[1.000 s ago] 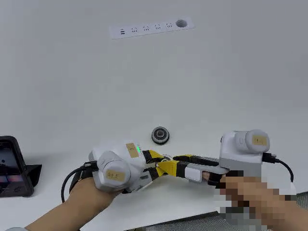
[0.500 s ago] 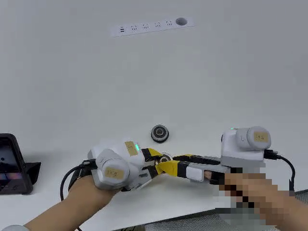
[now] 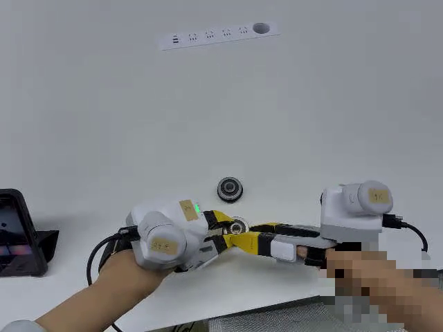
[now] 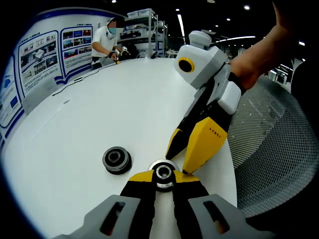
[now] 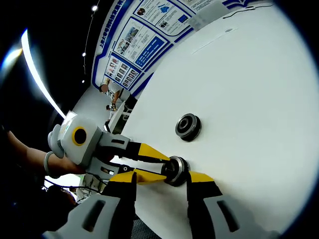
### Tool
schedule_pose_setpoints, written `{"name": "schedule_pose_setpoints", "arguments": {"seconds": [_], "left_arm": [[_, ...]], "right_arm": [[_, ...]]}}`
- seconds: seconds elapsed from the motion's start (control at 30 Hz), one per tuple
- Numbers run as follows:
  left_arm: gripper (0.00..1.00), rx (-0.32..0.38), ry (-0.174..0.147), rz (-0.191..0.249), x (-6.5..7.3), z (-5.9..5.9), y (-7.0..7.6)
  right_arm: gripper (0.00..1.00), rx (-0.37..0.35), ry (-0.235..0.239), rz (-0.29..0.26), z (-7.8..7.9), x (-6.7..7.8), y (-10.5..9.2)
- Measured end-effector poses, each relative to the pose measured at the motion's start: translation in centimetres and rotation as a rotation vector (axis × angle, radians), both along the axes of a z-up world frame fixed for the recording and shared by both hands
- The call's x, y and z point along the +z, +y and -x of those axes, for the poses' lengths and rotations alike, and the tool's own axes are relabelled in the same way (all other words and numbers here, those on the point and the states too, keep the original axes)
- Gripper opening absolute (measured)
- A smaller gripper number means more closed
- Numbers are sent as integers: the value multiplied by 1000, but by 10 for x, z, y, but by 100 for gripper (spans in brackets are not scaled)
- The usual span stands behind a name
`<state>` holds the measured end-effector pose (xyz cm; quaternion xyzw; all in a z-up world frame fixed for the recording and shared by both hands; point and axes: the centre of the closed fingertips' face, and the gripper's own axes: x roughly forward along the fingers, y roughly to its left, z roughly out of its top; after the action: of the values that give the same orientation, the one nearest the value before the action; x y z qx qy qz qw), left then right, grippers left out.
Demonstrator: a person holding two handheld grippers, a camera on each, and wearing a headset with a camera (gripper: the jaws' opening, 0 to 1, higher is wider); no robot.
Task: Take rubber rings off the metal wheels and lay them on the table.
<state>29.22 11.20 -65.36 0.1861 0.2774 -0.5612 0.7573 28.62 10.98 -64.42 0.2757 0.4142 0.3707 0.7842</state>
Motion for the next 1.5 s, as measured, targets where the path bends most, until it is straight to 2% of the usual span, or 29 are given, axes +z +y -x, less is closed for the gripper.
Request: {"name": "schedule_pose_setpoints", "arguments": {"seconds": [0.1,0.33,0.57,1.03,1.37,1.5], "left_arm": [[12,2,0,0,0,0,0],[12,2,0,1,0,0,0],[12,2,0,2,-1,0,0],[12,3,1,5,0,0,0],[12,4,0,5,0,0,0],[12,4,0,5,0,0,0]], "right_arm": [[46,-9,3,-5,-2,-1,1],[46,29,26,-18,4,0,8],[46,32,12,-7,6,4,5],[45,52,1,20,7,3,4],[44,56,2,17,9,5,4],[45,51,1,34,8,0,3]]}}
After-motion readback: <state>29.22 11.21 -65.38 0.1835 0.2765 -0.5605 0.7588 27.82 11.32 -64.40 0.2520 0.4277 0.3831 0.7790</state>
